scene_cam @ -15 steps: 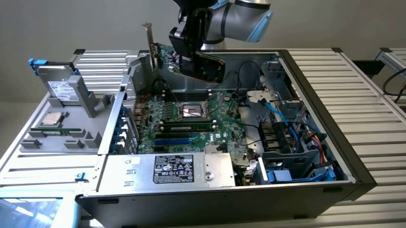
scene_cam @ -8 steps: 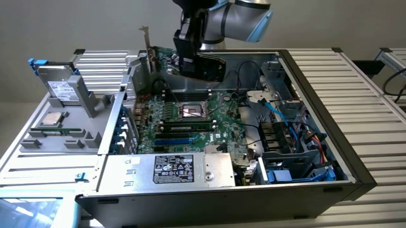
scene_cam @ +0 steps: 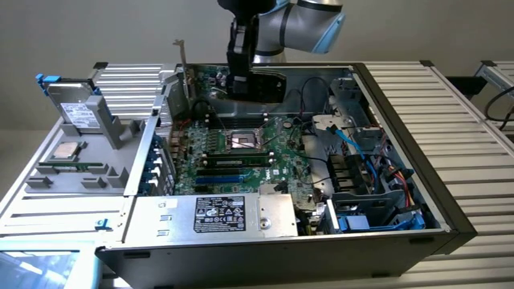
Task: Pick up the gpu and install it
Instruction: 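Insert the gpu into the slot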
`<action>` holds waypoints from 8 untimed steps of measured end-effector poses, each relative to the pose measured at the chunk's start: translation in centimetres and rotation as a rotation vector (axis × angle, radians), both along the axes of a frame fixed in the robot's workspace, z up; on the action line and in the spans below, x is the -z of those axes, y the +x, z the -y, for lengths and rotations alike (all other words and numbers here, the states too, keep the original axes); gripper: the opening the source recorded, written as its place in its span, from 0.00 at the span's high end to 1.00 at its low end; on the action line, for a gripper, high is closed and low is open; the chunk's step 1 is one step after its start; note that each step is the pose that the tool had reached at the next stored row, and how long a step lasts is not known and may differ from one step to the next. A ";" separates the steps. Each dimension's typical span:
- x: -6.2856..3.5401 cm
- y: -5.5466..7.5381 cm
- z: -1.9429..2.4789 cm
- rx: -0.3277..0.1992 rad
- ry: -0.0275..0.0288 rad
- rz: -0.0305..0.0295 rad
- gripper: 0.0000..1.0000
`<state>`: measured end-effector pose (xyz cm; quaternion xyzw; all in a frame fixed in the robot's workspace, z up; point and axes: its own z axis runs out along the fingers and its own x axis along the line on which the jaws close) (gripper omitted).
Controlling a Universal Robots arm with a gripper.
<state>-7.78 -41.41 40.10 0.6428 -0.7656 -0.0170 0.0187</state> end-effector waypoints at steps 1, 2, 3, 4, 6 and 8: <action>0.05 0.0 0.00 -0.016 -0.0011 0.0004 0.71; 0.09 0.0 0.00 -0.032 -0.0023 0.0006 0.71; 0.13 0.0 0.00 -0.049 -0.0041 0.0006 0.71; 0.16 0.0 0.00 -0.066 -0.0064 0.0006 0.71; 0.19 0.0 -0.01 -0.081 -0.0126 0.0003 0.71; 0.20 0.0 -0.01 -0.081 -0.0126 0.0004 0.71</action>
